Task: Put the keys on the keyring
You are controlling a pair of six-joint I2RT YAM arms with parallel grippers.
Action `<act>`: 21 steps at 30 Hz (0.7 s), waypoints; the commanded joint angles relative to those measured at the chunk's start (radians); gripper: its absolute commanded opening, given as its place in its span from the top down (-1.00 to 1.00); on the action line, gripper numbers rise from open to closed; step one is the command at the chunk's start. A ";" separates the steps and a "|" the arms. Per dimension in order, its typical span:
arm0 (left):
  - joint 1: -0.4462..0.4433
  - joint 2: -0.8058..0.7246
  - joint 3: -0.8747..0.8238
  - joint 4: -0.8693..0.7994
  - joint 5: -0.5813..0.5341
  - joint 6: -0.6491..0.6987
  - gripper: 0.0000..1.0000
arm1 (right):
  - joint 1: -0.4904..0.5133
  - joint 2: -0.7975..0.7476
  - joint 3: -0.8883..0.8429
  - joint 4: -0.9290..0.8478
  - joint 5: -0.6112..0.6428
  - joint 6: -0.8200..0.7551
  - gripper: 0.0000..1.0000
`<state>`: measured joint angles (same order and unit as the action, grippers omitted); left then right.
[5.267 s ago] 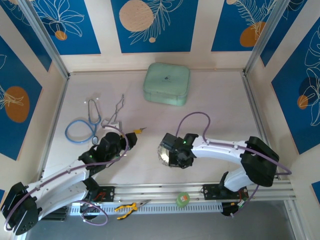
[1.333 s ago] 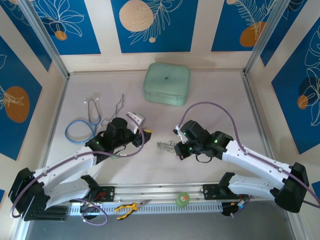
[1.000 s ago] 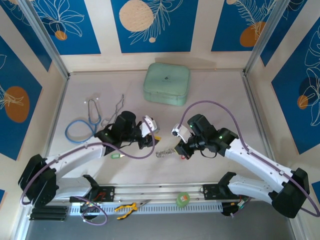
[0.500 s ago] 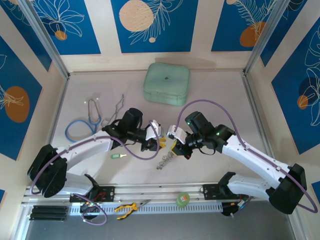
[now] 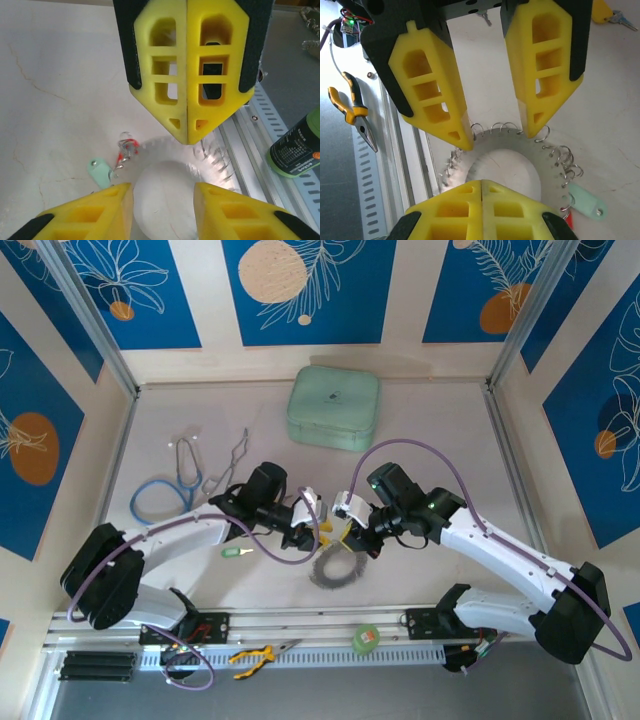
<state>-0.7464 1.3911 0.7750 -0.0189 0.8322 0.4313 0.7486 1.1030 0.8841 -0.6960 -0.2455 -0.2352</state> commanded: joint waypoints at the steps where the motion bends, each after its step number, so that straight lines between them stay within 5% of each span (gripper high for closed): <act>1: 0.005 0.007 -0.005 0.004 0.029 -0.029 0.27 | 0.006 0.000 0.008 0.009 -0.033 0.023 1.00; 5: 0.005 -0.007 -0.017 0.019 -0.036 -0.073 0.22 | -0.018 -0.032 0.000 0.035 0.087 0.164 1.00; 10: 0.005 -0.025 -0.078 0.191 -0.179 -0.264 -0.01 | -0.030 -0.102 -0.058 -0.049 0.339 0.729 0.67; 15: -0.006 0.000 -0.093 0.254 -0.357 -0.576 -0.06 | -0.035 -0.097 -0.155 -0.187 0.224 1.192 0.53; 21: -0.013 0.023 -0.093 0.139 -0.499 -0.871 -0.22 | 0.024 -0.092 -0.239 -0.144 0.225 1.389 0.35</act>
<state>-0.7528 1.3926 0.6800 0.1810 0.4347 -0.2310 0.7647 1.0061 0.6548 -0.8303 -0.0044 0.9615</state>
